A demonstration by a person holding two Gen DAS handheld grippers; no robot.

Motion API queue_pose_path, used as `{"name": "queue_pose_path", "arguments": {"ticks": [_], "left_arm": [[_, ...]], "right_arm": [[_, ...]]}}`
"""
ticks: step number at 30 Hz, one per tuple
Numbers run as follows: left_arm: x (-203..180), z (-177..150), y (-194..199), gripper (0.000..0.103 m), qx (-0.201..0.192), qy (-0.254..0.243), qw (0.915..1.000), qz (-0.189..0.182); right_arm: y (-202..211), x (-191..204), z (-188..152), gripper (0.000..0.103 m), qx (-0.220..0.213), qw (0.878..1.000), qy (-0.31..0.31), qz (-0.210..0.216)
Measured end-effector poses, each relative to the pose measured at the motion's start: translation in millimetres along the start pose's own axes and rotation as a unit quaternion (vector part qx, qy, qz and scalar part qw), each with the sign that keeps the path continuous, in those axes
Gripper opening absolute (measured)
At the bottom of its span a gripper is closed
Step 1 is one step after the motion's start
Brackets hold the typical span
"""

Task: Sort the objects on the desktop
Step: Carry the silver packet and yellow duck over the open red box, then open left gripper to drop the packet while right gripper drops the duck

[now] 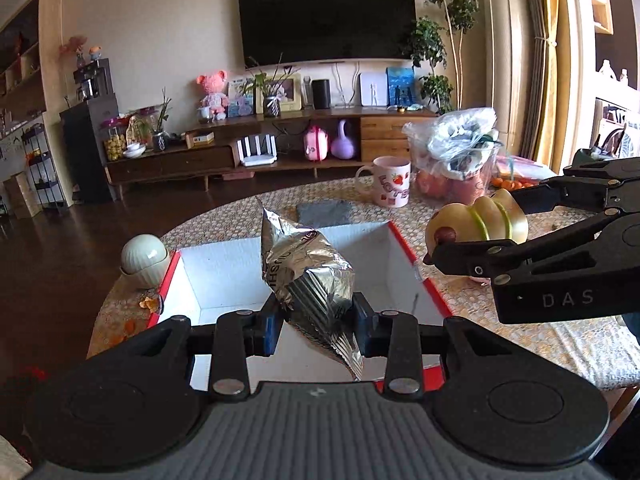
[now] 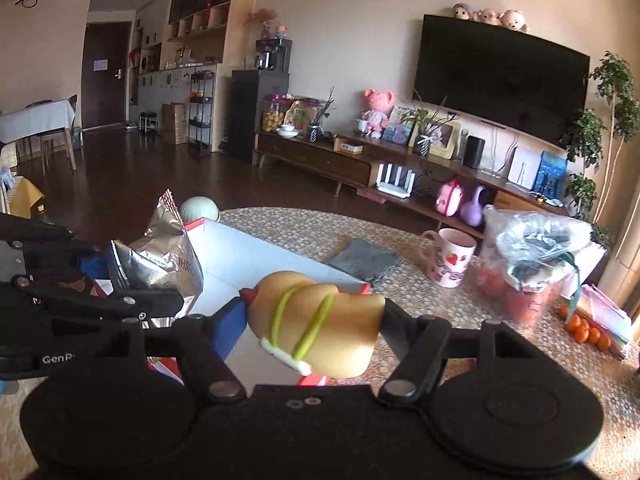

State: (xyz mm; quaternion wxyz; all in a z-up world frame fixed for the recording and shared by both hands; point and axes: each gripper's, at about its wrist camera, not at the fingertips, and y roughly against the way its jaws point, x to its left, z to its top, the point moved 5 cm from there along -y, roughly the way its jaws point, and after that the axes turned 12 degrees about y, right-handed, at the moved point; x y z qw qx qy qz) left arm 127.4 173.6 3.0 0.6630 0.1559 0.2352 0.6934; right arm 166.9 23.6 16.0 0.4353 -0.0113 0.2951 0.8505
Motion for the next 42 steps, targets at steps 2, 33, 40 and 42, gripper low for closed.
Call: {"name": "queue_pose_path", "arguments": {"ticks": [2, 33, 40, 42], "left_arm": [[10, 1, -11, 0.035, 0.012, 0.0, 0.9999, 0.008], [65, -18, -160, 0.036, 0.211, -0.144, 0.9659, 0.037], [62, -21, -167, 0.036, 0.248, -0.158, 0.9549, 0.039], [60, -23, -166, 0.036, 0.247, -0.167, 0.9536, 0.042]], "right_arm": [[-12, 4, 2, 0.071, 0.008, 1.0, -0.002, 0.006], [-131, 78, -8, 0.071, 0.137, 0.986, 0.062, 0.07], [-138, 76, -9, 0.071, 0.156, 0.983, 0.06, 0.069], [-138, 78, -9, 0.071, 0.161, 0.983, 0.059, 0.072]]}}
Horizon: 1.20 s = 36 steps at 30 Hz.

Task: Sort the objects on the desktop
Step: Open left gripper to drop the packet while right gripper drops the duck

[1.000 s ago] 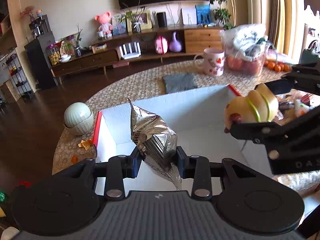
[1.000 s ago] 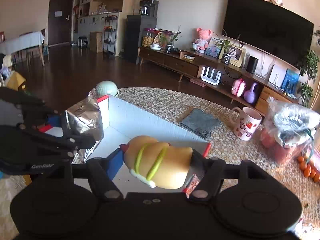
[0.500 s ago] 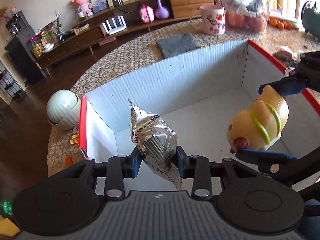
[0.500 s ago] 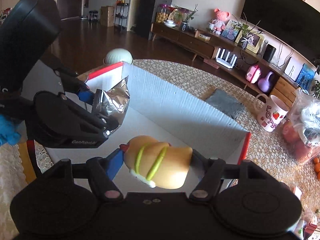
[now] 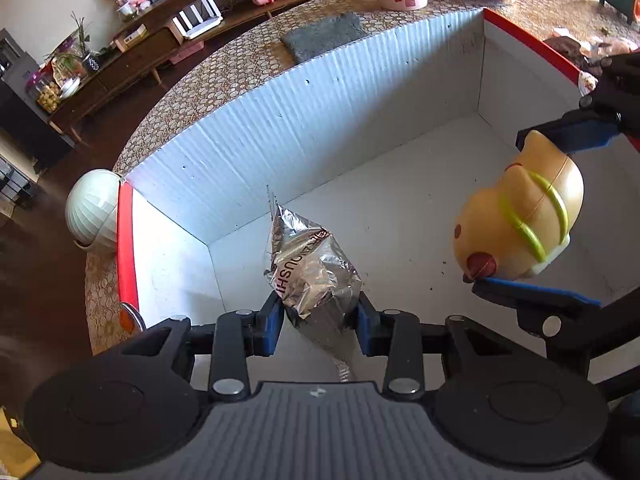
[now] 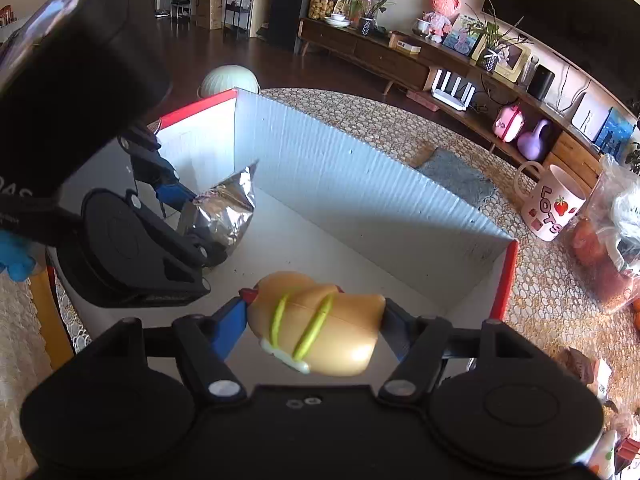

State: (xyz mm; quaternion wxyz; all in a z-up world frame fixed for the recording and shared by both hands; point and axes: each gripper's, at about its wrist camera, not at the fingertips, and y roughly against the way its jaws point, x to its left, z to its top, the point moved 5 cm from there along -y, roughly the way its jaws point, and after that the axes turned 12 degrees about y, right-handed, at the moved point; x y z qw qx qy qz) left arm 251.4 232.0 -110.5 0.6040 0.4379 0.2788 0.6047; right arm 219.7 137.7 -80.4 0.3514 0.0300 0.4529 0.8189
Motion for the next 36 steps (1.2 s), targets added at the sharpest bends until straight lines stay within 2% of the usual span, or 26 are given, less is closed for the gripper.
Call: {"name": "queue_pose_path", "arguments": {"ticks": [5, 10, 13, 18, 21, 24, 29, 33, 36], "left_arm": [[-2, -1, 0, 0.04, 0.003, -0.004, 1.0, 0.005], [-4, 1, 7, 0.072, -0.016, -0.007, 0.9998, 0.01], [-7, 1, 10, 0.075, -0.022, -0.009, 0.9996, 0.014], [-7, 3, 14, 0.076, -0.027, -0.003, 0.9996, 0.009], [-8, 1, 19, 0.082, -0.034, 0.002, 0.9994, 0.006], [-8, -1, 23, 0.084, -0.038, 0.011, 0.9992, 0.004], [-4, -3, 30, 0.087, -0.043, 0.034, 0.9985, 0.002], [-4, -6, 40, 0.1, -0.055, 0.051, 0.9972, 0.007], [-4, -8, 45, 0.102, -0.061, 0.061, 0.9962, 0.005]], "right_arm": [[1, 0, 0, 0.073, -0.001, 1.0, -0.001, 0.001], [8, -3, -1, 0.079, -0.008, 1.0, -0.006, -0.003], [15, -7, -2, 0.087, -0.02, 1.0, -0.016, 0.002], [29, -12, -5, 0.093, -0.036, 0.999, -0.027, 0.011], [41, -16, -7, 0.097, -0.054, 0.998, -0.036, 0.018], [54, -22, -9, 0.102, -0.077, 0.995, -0.053, 0.027], [70, -30, -14, 0.102, -0.096, 0.993, -0.058, 0.03], [82, -32, -17, 0.102, -0.112, 0.991, -0.063, 0.033], [95, -32, -20, 0.102, -0.126, 0.989, -0.066, 0.034]]}}
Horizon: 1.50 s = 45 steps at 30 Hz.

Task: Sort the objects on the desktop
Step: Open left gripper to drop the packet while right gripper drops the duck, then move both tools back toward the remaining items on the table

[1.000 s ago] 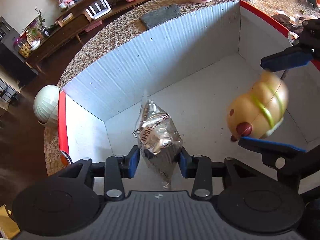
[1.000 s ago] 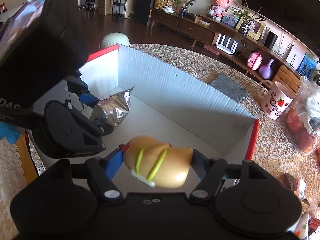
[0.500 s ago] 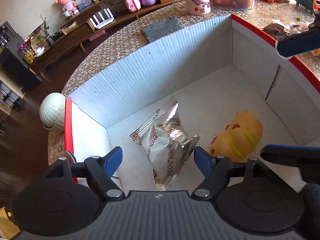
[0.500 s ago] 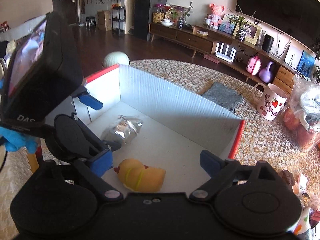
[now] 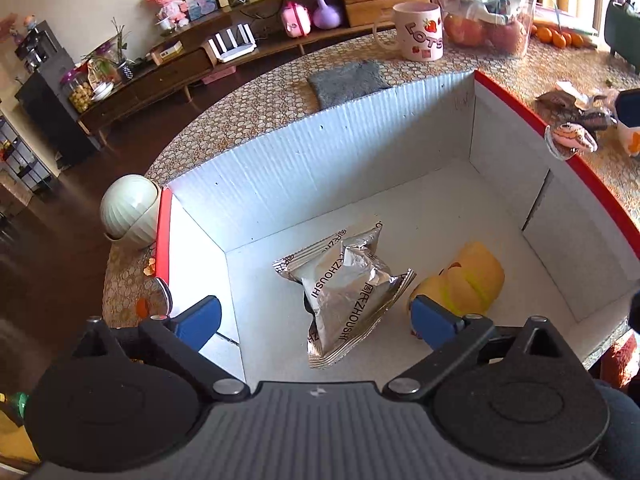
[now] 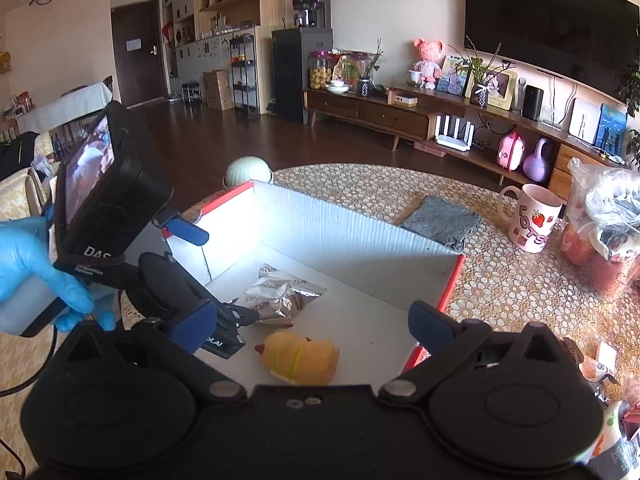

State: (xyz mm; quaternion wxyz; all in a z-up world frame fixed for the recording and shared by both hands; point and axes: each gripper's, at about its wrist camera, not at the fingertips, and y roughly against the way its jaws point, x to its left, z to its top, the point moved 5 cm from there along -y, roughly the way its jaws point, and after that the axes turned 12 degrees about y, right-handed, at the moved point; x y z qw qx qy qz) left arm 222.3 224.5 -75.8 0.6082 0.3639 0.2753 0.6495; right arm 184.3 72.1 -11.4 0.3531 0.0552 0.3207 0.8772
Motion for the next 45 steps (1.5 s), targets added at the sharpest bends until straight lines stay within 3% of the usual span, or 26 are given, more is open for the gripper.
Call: {"name": "queue_pose_path", "arguments": {"ticks": [10, 21, 36, 45], "left_arm": [[-14, -4, 31, 0.102, -0.025, 0.035, 0.9989, -0.02], [-73, -5, 78, 0.102, -0.078, 0.033, 0.9943, -0.064], [-178, 3, 103, 0.102, -0.116, 0.017, 0.9828, -0.143], [-237, 6, 93, 0.102, -0.125, -0.016, 0.9829, -0.134]], "right_arm": [[46, 2, -10, 0.102, -0.039, 0.999, 0.013, 0.001], [90, -17, -32, 0.102, -0.062, 0.998, -0.023, -0.011], [146, -87, -97, 0.102, -0.052, 0.991, -0.072, -0.095], [173, -131, -142, 0.102, -0.04, 0.984, -0.102, -0.144]]}}
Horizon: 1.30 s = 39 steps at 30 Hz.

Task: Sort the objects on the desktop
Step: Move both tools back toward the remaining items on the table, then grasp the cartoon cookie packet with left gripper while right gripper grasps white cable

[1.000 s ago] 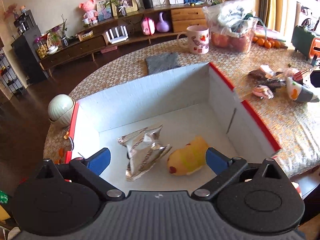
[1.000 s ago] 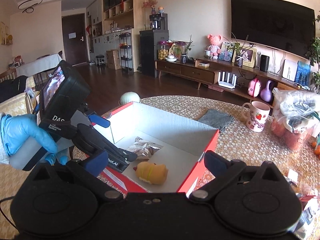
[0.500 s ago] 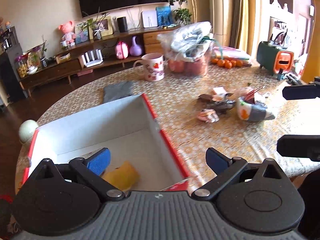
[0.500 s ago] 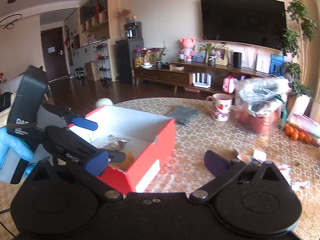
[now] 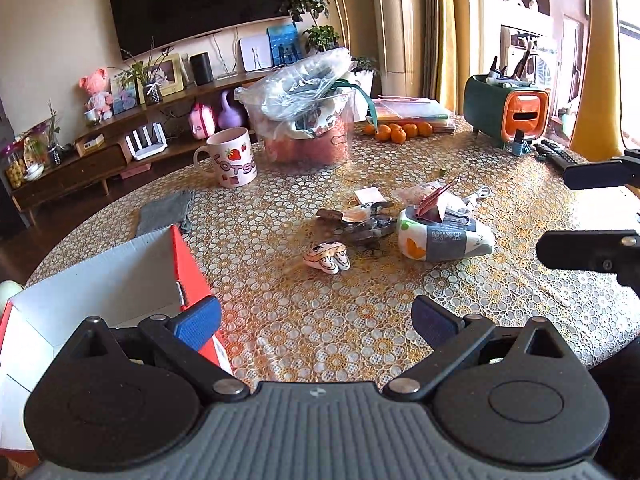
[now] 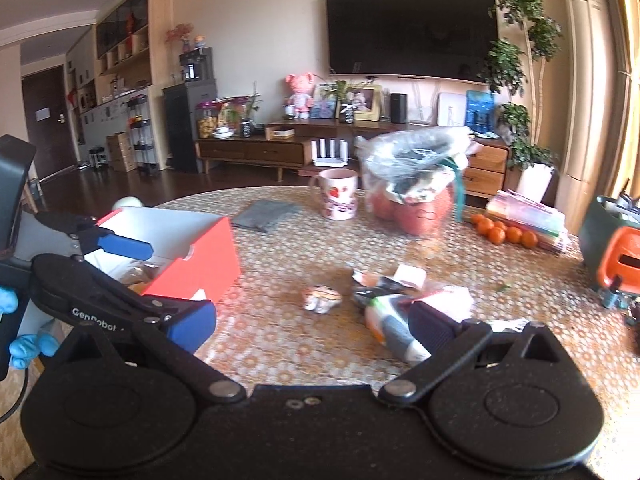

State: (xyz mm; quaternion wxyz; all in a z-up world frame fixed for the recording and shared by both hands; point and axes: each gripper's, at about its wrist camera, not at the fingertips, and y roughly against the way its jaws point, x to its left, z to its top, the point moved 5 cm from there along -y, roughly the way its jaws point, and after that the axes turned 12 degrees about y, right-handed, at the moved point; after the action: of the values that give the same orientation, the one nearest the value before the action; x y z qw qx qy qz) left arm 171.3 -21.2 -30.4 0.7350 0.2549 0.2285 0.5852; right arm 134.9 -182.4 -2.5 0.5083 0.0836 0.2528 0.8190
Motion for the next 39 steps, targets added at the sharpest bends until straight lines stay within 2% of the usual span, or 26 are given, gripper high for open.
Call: {"name": "queue_pose_path", "arguments": {"ticks": [11, 15, 23, 31, 39], "left_arm": [[-24, 11, -47, 0.102, -0.01, 0.025, 0.9994, 0.022], [-27, 12, -68, 0.102, -0.008, 0.036, 0.9987, 0.034], [-27, 14, -113, 0.102, -0.004, 0.038, 0.9975, 0.06], [-20, 13, -150, 0.102, 0.003, 0.048, 0.9961, 0.074], [-17, 6, -174, 0.101, 0.011, 0.055, 0.9956, 0.075]], "right_arm": [[-6, -73, -30, 0.102, 0.023, 0.998, -0.026, -0.057], [-18, -100, -39, 0.102, 0.03, 0.996, -0.021, -0.079], [-54, -156, -64, 0.102, 0.053, 0.991, -0.047, -0.114], [-96, -186, -82, 0.1, 0.078, 0.987, -0.062, -0.124], [-137, -200, -93, 0.1, 0.098, 0.986, -0.067, -0.121]]}}
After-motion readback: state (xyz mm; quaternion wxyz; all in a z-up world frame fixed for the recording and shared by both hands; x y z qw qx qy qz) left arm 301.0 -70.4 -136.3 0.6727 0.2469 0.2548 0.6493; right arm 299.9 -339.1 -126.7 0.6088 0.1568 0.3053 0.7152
